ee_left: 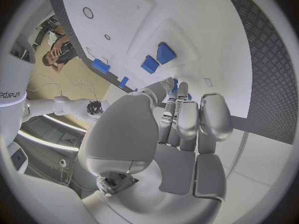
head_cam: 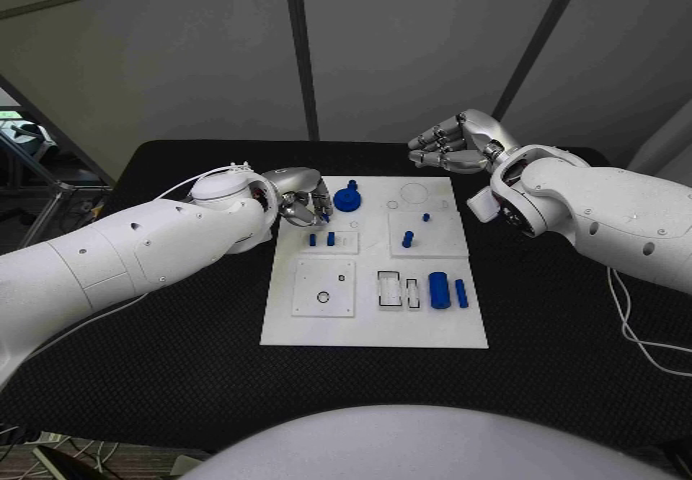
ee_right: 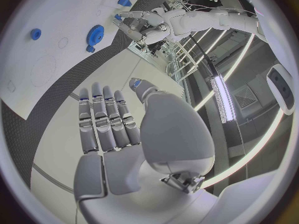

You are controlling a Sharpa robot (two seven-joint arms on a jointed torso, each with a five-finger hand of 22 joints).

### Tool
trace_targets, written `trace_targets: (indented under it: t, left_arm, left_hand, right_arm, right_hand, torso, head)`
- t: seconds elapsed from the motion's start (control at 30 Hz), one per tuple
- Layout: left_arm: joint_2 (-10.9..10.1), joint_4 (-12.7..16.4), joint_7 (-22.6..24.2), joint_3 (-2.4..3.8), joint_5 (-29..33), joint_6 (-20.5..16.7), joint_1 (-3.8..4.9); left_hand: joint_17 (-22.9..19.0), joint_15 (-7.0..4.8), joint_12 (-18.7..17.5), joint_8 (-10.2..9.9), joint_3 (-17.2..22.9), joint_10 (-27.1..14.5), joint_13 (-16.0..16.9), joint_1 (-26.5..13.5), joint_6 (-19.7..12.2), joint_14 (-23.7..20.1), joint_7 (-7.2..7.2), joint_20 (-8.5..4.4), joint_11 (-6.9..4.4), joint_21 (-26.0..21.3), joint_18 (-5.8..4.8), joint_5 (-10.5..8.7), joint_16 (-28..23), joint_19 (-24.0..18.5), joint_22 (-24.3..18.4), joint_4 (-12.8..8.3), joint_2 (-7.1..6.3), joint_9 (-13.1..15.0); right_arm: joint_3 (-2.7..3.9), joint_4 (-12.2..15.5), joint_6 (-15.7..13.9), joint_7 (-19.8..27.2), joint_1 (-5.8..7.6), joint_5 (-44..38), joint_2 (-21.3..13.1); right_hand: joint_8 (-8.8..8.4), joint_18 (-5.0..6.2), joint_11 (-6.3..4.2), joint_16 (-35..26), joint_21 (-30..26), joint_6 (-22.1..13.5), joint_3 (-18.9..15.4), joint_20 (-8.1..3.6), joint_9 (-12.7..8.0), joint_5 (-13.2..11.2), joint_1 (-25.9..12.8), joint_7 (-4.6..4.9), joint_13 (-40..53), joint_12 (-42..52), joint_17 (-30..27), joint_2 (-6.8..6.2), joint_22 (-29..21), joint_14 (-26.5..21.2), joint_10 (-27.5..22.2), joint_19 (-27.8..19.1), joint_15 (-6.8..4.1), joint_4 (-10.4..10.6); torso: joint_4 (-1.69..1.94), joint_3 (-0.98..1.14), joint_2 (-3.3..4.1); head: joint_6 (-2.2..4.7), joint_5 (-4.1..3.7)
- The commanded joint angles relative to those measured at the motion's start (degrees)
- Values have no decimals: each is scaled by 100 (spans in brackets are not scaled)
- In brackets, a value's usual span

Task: Assemble the parts on the task board

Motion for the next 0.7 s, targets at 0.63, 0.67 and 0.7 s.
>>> trace_targets:
  t: [0.63, 0.67, 0.7]
  left_arm:
    - [99, -91, -62, 3, 24, 186, -16]
    - [101, -94, -68, 3, 24, 193, -16]
    - [103, -98, -76, 3, 24, 204, -17]
  left_hand:
    - [-42, 37, -138, -101, 26, 15, -21, -43, 1, 14, 33, 14, 35, -66, -697, -34, 7, -6, 674, 10, -76, -41]
    - [-44, 38, -146, -107, 26, 13, -22, -46, -3, 13, 35, 15, 37, -66, -697, -34, 7, -6, 674, 11, -78, -43]
    - [-51, 42, -164, -120, 25, 8, -23, -53, -12, 10, 39, 18, 42, -73, -696, -35, 5, -9, 673, 13, -84, -49]
  right_arm:
    - [4, 7, -8, 49, 9, -6, 9]
    - [4, 6, -8, 49, 9, -6, 9]
    - [4, 6, -8, 48, 9, -6, 8]
  right_hand:
    - [-11, 40, -22, -5, -40, -12, 6, 9, 5, 33, 42, 1, 0, 28, -7, 23, 5, -8, -35, 41, -6, -30]
    - [-11, 40, -22, -5, -40, -12, 6, 9, 5, 33, 42, 1, 0, 28, -7, 23, 5, -8, -35, 41, -6, -30]
    - [-11, 40, -22, -5, -40, -12, 6, 9, 5, 33, 42, 1, 0, 28, -7, 23, 5, -8, -35, 41, -6, -30]
  torso:
    - [-2, -3, -1]
    - [-1, -3, -2]
    - [-2, -3, -2]
  head:
    - [0, -13]
    - [0, -13]
    - [0, -11]
